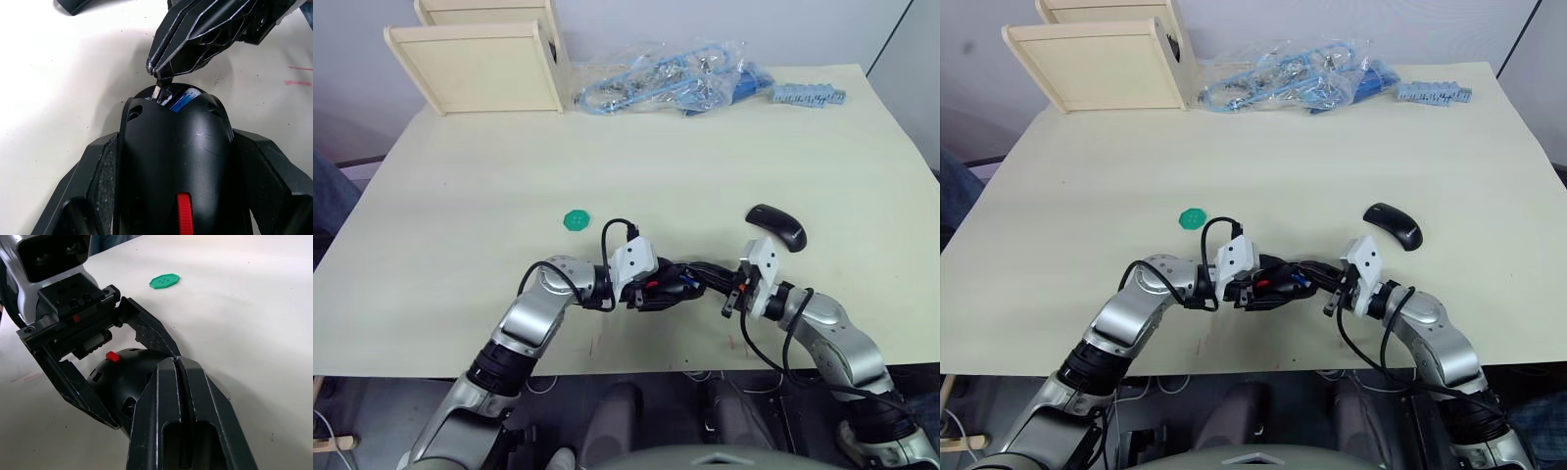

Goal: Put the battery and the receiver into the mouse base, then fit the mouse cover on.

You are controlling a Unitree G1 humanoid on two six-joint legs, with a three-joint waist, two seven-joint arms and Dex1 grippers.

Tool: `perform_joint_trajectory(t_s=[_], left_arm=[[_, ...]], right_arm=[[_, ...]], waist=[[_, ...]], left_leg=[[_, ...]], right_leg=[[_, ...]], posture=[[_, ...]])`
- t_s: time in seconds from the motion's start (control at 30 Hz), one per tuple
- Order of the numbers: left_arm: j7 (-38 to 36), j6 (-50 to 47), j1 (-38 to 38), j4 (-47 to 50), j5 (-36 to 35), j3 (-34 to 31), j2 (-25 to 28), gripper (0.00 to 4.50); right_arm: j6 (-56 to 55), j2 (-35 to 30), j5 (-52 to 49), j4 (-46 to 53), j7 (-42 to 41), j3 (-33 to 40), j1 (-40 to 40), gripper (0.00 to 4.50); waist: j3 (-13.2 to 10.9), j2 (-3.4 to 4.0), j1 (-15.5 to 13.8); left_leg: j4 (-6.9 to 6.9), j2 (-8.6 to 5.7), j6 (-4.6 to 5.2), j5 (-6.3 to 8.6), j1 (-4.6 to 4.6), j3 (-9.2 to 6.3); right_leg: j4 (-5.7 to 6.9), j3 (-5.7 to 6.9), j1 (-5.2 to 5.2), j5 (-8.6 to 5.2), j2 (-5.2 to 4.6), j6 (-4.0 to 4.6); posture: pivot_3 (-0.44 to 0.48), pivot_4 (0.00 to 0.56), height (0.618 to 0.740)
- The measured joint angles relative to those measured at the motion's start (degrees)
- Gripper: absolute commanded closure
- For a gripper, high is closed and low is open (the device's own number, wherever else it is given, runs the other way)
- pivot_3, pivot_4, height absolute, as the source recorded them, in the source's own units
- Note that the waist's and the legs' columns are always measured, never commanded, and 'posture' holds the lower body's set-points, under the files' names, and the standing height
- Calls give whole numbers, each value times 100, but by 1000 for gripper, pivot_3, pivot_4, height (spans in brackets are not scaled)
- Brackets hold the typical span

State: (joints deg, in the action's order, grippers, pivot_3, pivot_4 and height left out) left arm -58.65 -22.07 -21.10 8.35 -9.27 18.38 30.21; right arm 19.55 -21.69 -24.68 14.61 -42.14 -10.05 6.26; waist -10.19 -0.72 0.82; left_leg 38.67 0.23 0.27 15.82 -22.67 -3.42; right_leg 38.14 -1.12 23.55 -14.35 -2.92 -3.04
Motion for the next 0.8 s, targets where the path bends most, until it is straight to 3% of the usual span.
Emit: perform_joint_trajectory(t_s=[0.8], left_arm=[[9, -14, 2, 2, 0, -1, 42, 1584]], right_arm=[[-19, 178, 420, -383, -12, -128, 311, 4424]], waist=[[4, 0, 14]], left_leg=[[1, 0, 0, 0, 20, 4]], right_leg=[[22, -16, -1, 0, 1, 1]], posture=[[0, 150, 740]])
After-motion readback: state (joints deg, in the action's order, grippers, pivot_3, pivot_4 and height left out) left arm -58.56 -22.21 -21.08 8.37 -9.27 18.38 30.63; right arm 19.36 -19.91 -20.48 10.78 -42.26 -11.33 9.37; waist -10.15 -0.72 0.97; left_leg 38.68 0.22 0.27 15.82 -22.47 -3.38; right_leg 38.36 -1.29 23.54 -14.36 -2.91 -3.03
